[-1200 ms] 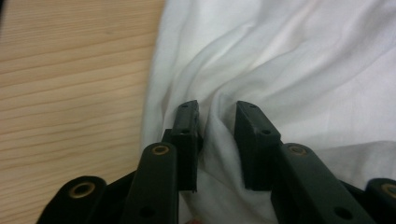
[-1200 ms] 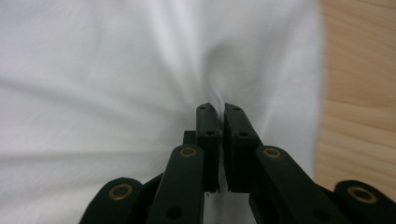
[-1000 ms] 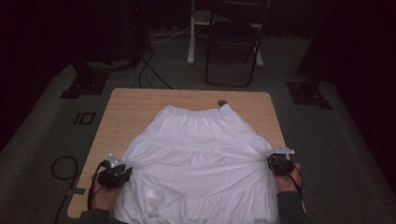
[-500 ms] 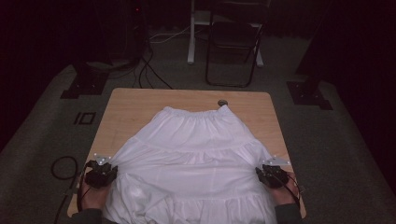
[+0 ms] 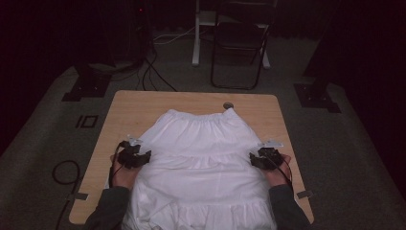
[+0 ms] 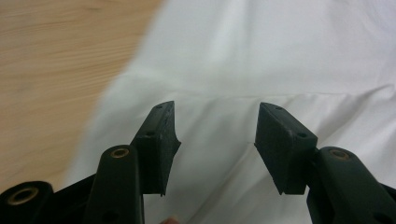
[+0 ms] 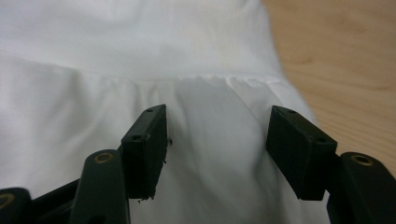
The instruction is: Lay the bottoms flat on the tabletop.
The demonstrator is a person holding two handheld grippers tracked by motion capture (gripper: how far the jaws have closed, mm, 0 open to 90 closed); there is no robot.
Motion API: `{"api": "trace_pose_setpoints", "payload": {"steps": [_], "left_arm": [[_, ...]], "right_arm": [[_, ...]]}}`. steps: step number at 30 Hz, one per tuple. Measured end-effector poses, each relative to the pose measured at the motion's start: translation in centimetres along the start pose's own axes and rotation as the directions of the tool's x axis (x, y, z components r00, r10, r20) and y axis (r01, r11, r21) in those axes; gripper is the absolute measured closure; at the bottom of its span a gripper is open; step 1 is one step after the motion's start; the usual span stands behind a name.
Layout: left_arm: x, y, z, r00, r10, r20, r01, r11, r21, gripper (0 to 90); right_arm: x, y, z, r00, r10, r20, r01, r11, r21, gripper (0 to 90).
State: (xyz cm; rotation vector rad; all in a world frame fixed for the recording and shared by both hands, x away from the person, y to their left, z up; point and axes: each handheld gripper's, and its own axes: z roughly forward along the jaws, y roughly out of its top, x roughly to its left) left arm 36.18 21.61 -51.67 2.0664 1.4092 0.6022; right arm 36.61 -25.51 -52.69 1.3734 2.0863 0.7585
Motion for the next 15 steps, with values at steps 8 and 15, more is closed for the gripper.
{"api": "trace_pose_setpoints", "payload": {"steps": [8, 15], "left_arm": [[-0.4, -2.2, 0.5, 0.9991, -0.019, 0.037, 0.019, 0.9998, -0.004, 50.6], [-1.0, -6.0, -2.1, 0.9983, 0.007, 0.058, -0.003, 0.9979, -0.065, 50.6]], "right_arm": [[0.0, -1.3, 0.2, 0.9996, 0.021, -0.017, -0.020, 0.999, 0.030, 40.2], [0.9, -3.8, -2.1, 0.9997, 0.019, -0.018, -0.019, 1.000, 0.008, 40.5]]}}
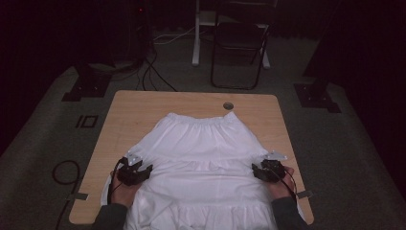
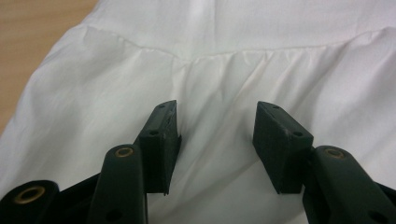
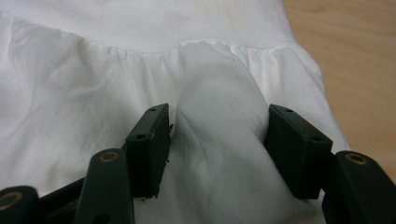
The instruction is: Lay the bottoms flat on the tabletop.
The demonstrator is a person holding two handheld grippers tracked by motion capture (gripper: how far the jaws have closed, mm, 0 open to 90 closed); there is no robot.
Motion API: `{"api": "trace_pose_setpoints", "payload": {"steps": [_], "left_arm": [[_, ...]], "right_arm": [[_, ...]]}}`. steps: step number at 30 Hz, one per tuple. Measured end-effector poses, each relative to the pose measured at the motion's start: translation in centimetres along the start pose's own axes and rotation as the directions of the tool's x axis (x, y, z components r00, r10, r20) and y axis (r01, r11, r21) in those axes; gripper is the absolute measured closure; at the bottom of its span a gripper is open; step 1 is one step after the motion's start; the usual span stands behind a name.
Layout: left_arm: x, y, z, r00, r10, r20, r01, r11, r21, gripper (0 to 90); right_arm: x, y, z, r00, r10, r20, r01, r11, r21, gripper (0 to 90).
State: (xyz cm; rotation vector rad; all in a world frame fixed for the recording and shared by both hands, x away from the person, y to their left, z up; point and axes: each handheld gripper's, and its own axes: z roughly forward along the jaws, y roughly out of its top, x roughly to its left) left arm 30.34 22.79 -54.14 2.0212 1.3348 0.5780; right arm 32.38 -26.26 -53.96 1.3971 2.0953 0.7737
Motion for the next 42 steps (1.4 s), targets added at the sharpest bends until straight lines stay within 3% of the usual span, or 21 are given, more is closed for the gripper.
{"api": "trace_pose_setpoints", "payload": {"steps": [8, 12, 17, 19, 21, 22, 24, 25, 26, 27, 28, 29, 32, 35, 37, 38, 39, 42], "left_arm": [[-1.0, -3.4, -3.9, 0.9995, 0.026, 0.018, -0.027, 0.9990, 0.036, 50.4], [-0.5, -4.4, -5.1, 0.9998, 0.021, 0.007, -0.021, 0.9984, 0.053, 50.2], [0.5, -4.6, -5.5, 0.9997, 0.009, -0.023, -0.007, 0.9978, 0.065, 49.4], [0.9, -4.0, -5.3, 0.9970, 0.005, -0.078, 0.003, 0.9956, 0.094, 49.4], [0.7, -2.8, -4.7, 0.9961, 0.009, -0.088, -0.001, 0.9958, 0.091, 49.2], [0.7, -2.8, -4.7, 0.9961, 0.009, -0.088, -0.001, 0.9958, 0.091, 48.9], [0.4, -1.5, -4.4, 0.9979, 0.015, -0.064, -0.011, 0.9985, 0.053, 47.9], [0.2, 0.0, -3.7, 0.9989, 0.025, -0.040, -0.024, 0.9994, 0.025, 47.3], [0.2, 0.0, -3.7, 0.9989, 0.025, -0.040, -0.024, 0.9994, 0.025, 47.2], [-0.1, 1.6, -2.9, 0.9986, 0.043, -0.032, -0.043, 0.9991, 0.004, 46.5], [-0.1, 1.6, -2.9, 0.9986, 0.043, -0.032, -0.043, 0.9991, 0.004, 46.0], [-0.3, 3.2, -1.7, 0.9983, 0.053, -0.023, -0.053, 0.9986, -0.006, 46.0], [-0.9, 4.7, 0.7, 0.9990, 0.041, 0.019, -0.041, 0.9992, 0.004, 45.3], [-1.7, 4.6, 2.1, 0.9980, 0.050, 0.038, -0.051, 0.9985, 0.022, 45.2], [-3.0, 3.2, 2.9, 0.9960, 0.079, 0.042, -0.080, 0.9967, 0.016, 45.2], [-3.0, 3.2, 2.9, 0.9960, 0.079, 0.042, -0.080, 0.9967, 0.016, 45.2], [-3.2, 2.2, 2.4, 0.9975, 0.054, 0.047, -0.053, 0.9984, -0.020, 45.1], [-3.2, 1.3, 1.8, 0.9979, 0.051, 0.041, -0.049, 0.9981, -0.037, 45.1]], "right_arm": [[2.0, -3.8, -3.9, 0.9999, -0.006, -0.012, 0.006, 1.000, 0.000, 40.5], [2.8, -4.9, -5.2, 0.9996, -0.014, -0.025, 0.015, 1.000, 0.011, 40.5], [3.6, -5.9, -6.6, 0.9974, -0.041, -0.060, 0.043, 0.999, 0.033, 39.3], [3.7, -5.8, -6.7, 0.9957, -0.045, -0.081, 0.048, 0.998, 0.033, 37.8], [3.3, -5.1, -6.8, 0.9957, -0.040, -0.084, 0.038, 0.999, -0.025, 38.3], [3.3, -5.1, -6.8, 0.9957, -0.040, -0.084, 0.038, 0.999, -0.025, 38.3], [2.8, -3.7, -6.8, 0.9972, -0.041, -0.062, 0.034, 0.994, -0.102, 38.2], [2.6, -3.1, -6.6, 0.9976, -0.041, -0.056, 0.034, 0.993, -0.112, 37.7], [2.4, -2.5, -6.3, 0.9980, -0.039, -0.049, 0.033, 0.992, -0.119, 37.3], [2.3, -1.9, -5.8, 0.9982, -0.042, -0.043, 0.036, 0.991, -0.131, 36.8], [2.3, -1.9, -5.8, 0.9982, -0.042, -0.043, 0.036, 0.991, -0.131, 36.8], [1.9, -0.7, -4.6, 0.9982, -0.055, -0.024, 0.052, 0.989, -0.137, 36.1], [1.4, 0.6, -2.0, 0.9985, -0.054, 0.003, 0.054, 0.992, -0.118, 35.5], [1.5, 0.6, -0.2, 0.9992, -0.040, 0.010, 0.040, 0.997, -0.059, 35.9], [1.8, 0.0, -0.1, 0.9994, -0.034, 0.000, 0.034, 0.998, -0.056, 37.1], [1.8, 0.0, -0.1, 0.9994, -0.034, 0.000, 0.034, 0.998, -0.056, 37.1], [1.9, -0.8, -0.4, 0.9997, -0.017, -0.016, 0.015, 0.997, -0.069, 37.6], [2.0, -1.4, -0.7, 0.9995, 0.006, -0.032, -0.008, 0.997, -0.074, 37.6]]}}
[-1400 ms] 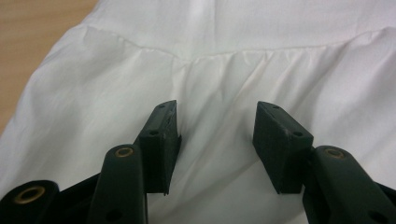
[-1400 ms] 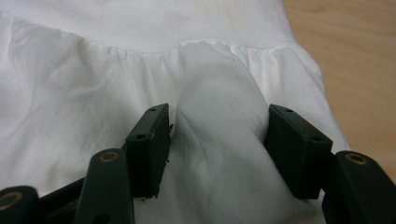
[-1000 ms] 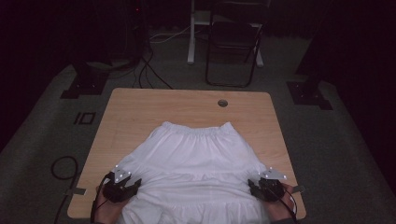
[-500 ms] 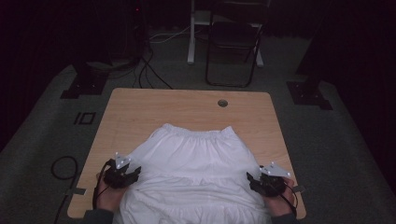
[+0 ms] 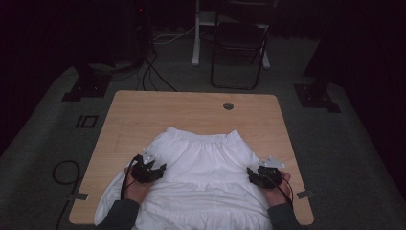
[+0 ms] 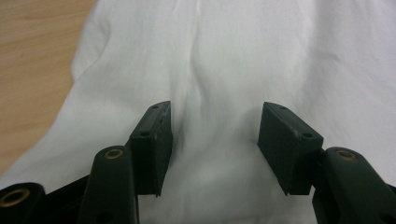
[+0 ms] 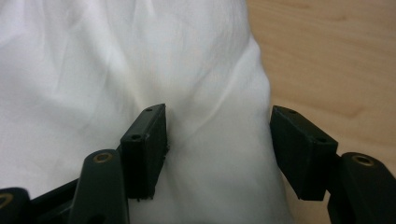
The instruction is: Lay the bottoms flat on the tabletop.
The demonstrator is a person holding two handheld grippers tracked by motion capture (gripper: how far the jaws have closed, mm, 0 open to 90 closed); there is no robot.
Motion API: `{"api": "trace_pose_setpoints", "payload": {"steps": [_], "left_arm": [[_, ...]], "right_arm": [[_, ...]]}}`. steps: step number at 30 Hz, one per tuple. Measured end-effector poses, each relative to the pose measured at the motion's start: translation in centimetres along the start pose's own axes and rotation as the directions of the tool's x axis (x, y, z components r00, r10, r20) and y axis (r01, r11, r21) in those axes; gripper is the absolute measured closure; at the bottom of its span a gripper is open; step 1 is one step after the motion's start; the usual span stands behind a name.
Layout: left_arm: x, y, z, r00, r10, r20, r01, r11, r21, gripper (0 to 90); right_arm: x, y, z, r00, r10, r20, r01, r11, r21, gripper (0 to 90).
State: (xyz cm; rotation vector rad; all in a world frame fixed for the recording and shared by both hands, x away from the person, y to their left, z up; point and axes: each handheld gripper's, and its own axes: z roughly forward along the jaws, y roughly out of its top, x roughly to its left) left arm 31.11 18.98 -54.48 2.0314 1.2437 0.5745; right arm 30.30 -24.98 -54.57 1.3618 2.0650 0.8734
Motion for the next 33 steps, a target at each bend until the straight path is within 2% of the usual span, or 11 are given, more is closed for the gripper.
{"api": "trace_pose_setpoints", "payload": {"steps": [7, 11, 16, 21, 25, 26, 27, 28, 29, 31, 33], "left_arm": [[1.0, -3.1, -3.4, 0.9999, -0.006, -0.011, 0.006, 0.9999, 0.011, 45.0], [3.2, -4.4, -4.9, 0.9959, -0.072, -0.054, 0.073, 0.9971, 0.018, 45.5], [3.1, -4.0, -4.5, 0.9964, -0.065, -0.054, 0.066, 0.9976, 0.021, 44.8], [2.1, -2.5, -3.0, 0.9984, -0.045, -0.033, 0.046, 0.9984, 0.033, 43.4], [0.0, -0.1, -0.8, 0.9998, 0.004, 0.018, -0.005, 0.9981, 0.062, 41.0], [0.0, -0.1, -0.8, 0.9998, 0.004, 0.018, -0.005, 0.9981, 0.062, 40.5], [-1.2, 1.1, 0.2, 0.9985, 0.028, 0.047, -0.032, 0.9967, 0.074, 40.0], [-1.2, 1.1, 0.2, 0.9985, 0.028, 0.047, -0.032, 0.9967, 0.074, 40.0], [-1.8, 1.6, 0.7, 0.9974, 0.041, 0.060, -0.046, 0.9956, 0.082, 39.5], [-3.5, 2.7, 1.8, 0.9929, 0.068, 0.097, -0.076, 0.9937, 0.082, 39.6], [-3.9, 3.0, 2.0, 0.9912, 0.061, 0.117, -0.071, 0.9942, 0.080, 40.5]], "right_arm": [[1.9, -1.5, -1.6, 0.9987, 0.031, -0.041, -0.031, 1.000, 0.002, 37.8], [4.3, -2.0, -2.6, 0.9960, -0.023, -0.087, 0.023, 1.000, 0.004, 37.8], [4.6, -2.0, -2.6, 0.9944, -0.045, -0.096, 0.046, 0.999, 0.005, 37.7], [3.3, -1.6, -2.1, 0.9955, -0.069, -0.065, 0.069, 0.998, -0.001, 37.5], [0.1, -0.7, -0.9, 0.9979, -0.044, 0.048, 0.044, 0.999, 0.000, 37.5], [-0.7, -0.6, -0.6, 0.9960, -0.039, 0.081, 0.039, 0.999, -0.003, 37.5], [-1.6, -0.4, -0.3, 0.9925, -0.034, 0.118, 0.035, 0.999, -0.005, 37.6], [-1.6, -0.4, -0.3, 0.9925, -0.034, 0.118, 0.035, 0.999, -0.005, 37.6], [-3.5, -0.2, 0.3, 0.9852, -0.004, 0.171, 0.005, 1.000, -0.006, 37.6], [-5.2, 0.1, 0.8, 0.9739, 0.006, 0.227, -0.007, 1.000, 0.000, 37.7], [-6.8, 0.5, 1.3, 0.9646, 0.022, 0.263, -0.024, 1.000, 0.005, 37.6]]}}
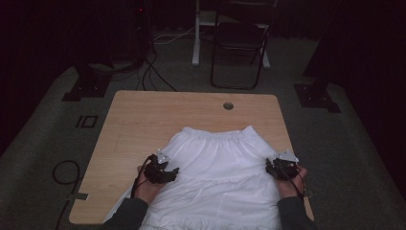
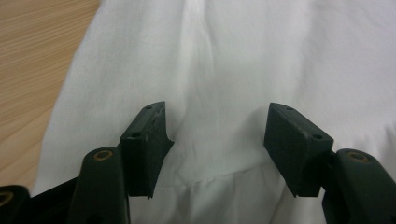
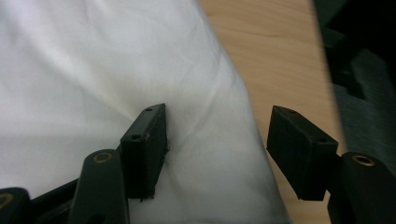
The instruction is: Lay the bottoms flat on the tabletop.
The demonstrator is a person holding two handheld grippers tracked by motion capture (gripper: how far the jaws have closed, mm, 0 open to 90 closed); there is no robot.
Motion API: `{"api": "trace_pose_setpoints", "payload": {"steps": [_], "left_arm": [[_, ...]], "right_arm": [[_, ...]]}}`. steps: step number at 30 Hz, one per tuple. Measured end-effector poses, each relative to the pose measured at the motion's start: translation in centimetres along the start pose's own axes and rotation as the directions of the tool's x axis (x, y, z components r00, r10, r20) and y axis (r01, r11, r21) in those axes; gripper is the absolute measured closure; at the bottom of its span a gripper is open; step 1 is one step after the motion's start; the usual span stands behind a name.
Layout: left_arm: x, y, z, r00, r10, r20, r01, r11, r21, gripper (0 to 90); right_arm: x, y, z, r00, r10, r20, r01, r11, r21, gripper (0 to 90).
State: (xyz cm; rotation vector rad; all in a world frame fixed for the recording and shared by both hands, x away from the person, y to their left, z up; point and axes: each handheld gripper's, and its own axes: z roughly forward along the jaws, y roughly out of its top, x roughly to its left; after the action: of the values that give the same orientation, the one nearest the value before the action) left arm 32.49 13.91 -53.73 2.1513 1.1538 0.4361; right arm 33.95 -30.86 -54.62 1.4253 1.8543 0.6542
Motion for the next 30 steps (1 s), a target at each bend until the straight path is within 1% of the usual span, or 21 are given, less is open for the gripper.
{"api": "trace_pose_setpoints", "payload": {"steps": [1, 2, 3, 4, 8, 10, 12, 13, 14, 15, 16, 17, 18, 19, 21, 23, 24, 25, 26, 29, 30], "left_arm": [[-0.3, 0.1, 0.1, 0.9999, -0.004, 0.011, 0.004, 1.0000, -0.003, 40.5], [-0.4, 0.2, 0.1, 1.0000, 0.000, 0.009, 0.000, 1.0000, -0.005, 40.5], [-0.5, 0.0, 0.0, 0.9999, -0.008, 0.006, 0.008, 0.9999, -0.011, 40.4], [-0.5, 0.0, 0.0, 0.9999, -0.008, 0.006, 0.008, 0.9999, -0.011, 40.4], [0.2, -0.5, -0.9, 0.9992, -0.033, -0.021, 0.033, 0.9995, -0.005, 40.4], [0.5, -0.8, -1.6, 0.9987, -0.042, -0.028, 0.043, 0.9991, 0.001, 40.6], [0.6, -1.1, -2.2, 0.9988, -0.041, -0.027, 0.041, 0.9992, 0.004, 40.7], [0.6, -1.3, -2.4, 0.9990, -0.039, -0.024, 0.039, 0.9992, 0.003, 40.6], [0.6, -1.4, -2.5, 0.9992, -0.034, -0.022, 0.034, 0.9994, 0.003, 40.6], [0.5, -1.6, -2.7, 0.9993, -0.030, -0.022, 0.030, 0.9995, 0.002, 40.6], [0.2, -1.7, -2.7, 0.9996, -0.024, -0.013, 0.024, 0.9997, -0.005, 40.6], [0.1, -1.7, -2.6, 0.9997, -0.019, -0.013, 0.019, 0.9998, -0.007, 40.5], [0.1, -1.7, -2.6, 0.9997, -0.019, -0.013, 0.019, 0.9998, -0.007, 40.5], [-0.1, -1.7, -2.5, 0.9998, -0.017, -0.013, 0.017, 0.9998, -0.007, 40.5], [-0.4, -1.8, -2.2, 0.9999, -0.010, -0.008, 0.010, 0.9999, -0.008, 40.5], [-0.7, -1.9, -1.8, 1.0000, -0.001, -0.010, 0.001, 1.0000, -0.002, 40.4], [-0.7, -1.9, -1.8, 1.0000, -0.001, -0.010, 0.001, 1.0000, -0.002, 40.4], [-0.8, -1.9, -1.7, 0.9999, 0.001, -0.013, -0.001, 1.0000, -0.002, 40.2], [-0.7, -1.9, -1.6, 0.9999, 0.000, -0.014, 0.000, 1.0000, -0.006, 40.2], [-0.7, -2.0, -1.6, 0.9998, -0.006, -0.017, 0.005, 0.9999, -0.016, 39.5], [-0.7, -2.0, -1.5, 0.9998, -0.005, -0.020, 0.005, 0.9998, -0.020, 39.2]], "right_arm": [[0.0, 0.0, 0.0, 1.0000, 0.000, 0.000, 0.000, 1.000, 0.000, 37.6], [-0.6, 0.2, 0.4, 0.9999, 0.011, 0.007, -0.011, 1.000, 0.007, 37.6], [-1.6, 0.7, 1.2, 0.9991, 0.036, 0.022, -0.036, 0.999, 0.019, 37.7], [-2.0, 1.0, 1.6, 0.9987, 0.046, 0.024, -0.046, 0.999, 0.023, 37.7], [-2.4, 1.8, 2.3, 0.9978, 0.064, 0.019, -0.064, 0.997, 0.045, 38.4], [-2.1, 2.2, 2.2, 0.9977, 0.067, -0.002, -0.067, 0.995, 0.074, 40.5], [-1.8, 2.2, 1.4, 0.9975, 0.068, -0.022, -0.066, 0.995, 0.069, 39.1], [-1.6, 2.1, 0.8, 0.9973, 0.065, -0.035, -0.063, 0.997, 0.053, 38.5], [-1.6, 2.1, 0.8, 0.9973, 0.065, -0.035, -0.063, 0.997, 0.053, 38.5], [-1.5, 2.1, 0.2, 0.9962, 0.068, -0.054, -0.067, 0.997, 0.037, 37.6], [-1.2, 1.7, -1.2, 0.9918, 0.080, -0.099, -0.080, 0.997, 0.010, 35.9], [-1.1, 1.5, -1.7, 0.9901, 0.079, -0.116, -0.078, 0.997, 0.005, 35.0], [-1.1, 1.5, -1.7, 0.9901, 0.079, -0.116, -0.078, 0.997, 0.005, 35.0], [-0.8, 1.0, -2.6, 0.9887, 0.069, -0.133, -0.068, 0.998, 0.008, 33.7], [-0.7, 0.4, -3.3, 0.9861, 0.067, -0.153, -0.067, 0.998, -0.001, 32.8], [-0.5, 0.0, -4.2, 0.9873, 0.057, -0.149, -0.060, 0.998, -0.020, 32.6], [-0.5, 0.0, -4.2, 0.9873, 0.057, -0.149, -0.060, 0.998, -0.020, 32.6], [-0.5, -0.1, -5.2, 0.9886, 0.050, -0.142, -0.057, 0.997, -0.049, 32.1], [-0.5, -0.1, -5.2, 0.9886, 0.050, -0.142, -0.057, 0.997, -0.049, 32.1], [-0.4, 0.0, -6.9, 0.9915, 0.025, -0.127, -0.040, 0.992, -0.116, 31.5], [-0.4, 0.0, -7.2, 0.9899, 0.025, -0.139, -0.042, 0.992, -0.119, 31.8]]}}
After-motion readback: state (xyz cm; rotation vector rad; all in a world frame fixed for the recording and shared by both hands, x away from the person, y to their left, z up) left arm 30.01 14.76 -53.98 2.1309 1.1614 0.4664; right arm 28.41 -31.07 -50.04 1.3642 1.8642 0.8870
